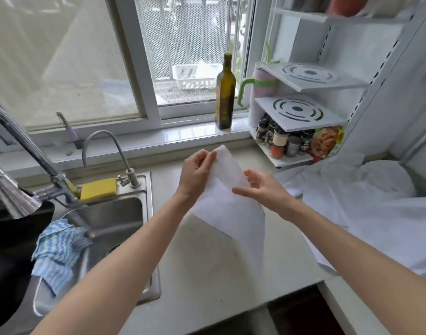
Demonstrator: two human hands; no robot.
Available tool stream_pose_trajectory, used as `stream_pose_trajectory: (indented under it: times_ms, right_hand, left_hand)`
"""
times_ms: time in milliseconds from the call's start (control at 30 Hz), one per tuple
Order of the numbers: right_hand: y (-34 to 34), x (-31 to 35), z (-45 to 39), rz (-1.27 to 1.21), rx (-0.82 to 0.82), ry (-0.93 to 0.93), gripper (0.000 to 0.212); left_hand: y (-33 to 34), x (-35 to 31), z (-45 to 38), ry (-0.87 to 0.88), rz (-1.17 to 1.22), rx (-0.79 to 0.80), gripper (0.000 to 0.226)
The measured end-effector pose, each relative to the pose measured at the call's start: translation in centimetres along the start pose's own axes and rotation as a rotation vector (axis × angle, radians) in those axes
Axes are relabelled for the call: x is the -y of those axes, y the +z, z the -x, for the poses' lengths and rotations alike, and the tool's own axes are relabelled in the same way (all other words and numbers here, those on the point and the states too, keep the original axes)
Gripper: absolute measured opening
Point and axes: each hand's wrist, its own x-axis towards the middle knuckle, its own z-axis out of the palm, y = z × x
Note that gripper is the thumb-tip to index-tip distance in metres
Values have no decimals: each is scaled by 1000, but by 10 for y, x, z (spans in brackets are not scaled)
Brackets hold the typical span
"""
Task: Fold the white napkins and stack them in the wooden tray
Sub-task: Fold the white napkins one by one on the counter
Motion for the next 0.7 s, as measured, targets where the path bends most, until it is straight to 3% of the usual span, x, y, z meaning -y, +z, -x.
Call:
stream_pose_trajectory:
  times_ms: [67,167,233,333,400,500,567,600,633,700]
  right_hand:
    - [0,-9,-2,104,7,61,29]
    - [-6,-15,-6,37,-26,143,4]
    - [-18,-17,-10,-99,145,256,7]
    - [-36,-13,-11,-206,471,447,22]
    - [-46,-11,-14,-160,566,477,26]
    - [-45,-4,-20,79,697,517,33]
    - [-34,-2,-29,456,758,511,34]
    - [-27,-2,-38,663,733,462,31]
    - [-19,-2,-46,853,644,379,25]
    - [-12,6,-61,1184,268,118,15]
  left_hand:
    - [-1,-15,-7,-124,164,-102,30]
    - [-6,-27,-15,-239,384,-202,30]
    - [-18,-26,-17,-226,348,-147,31]
    - [-53,-18,-12,-297,194,251,34]
    - [-77,-15,-6,-456,47,532,31]
    - [-86,-19,4,-561,-510,745,11]
    - [-77,-15,-2,-488,-1051,701,23]
    - [-69,-14,-7,-431,-1220,601,20]
    - [-60,-16,-11,-349,-1317,458,12]
    - [-46,-20,-17,-165,-1423,121,10]
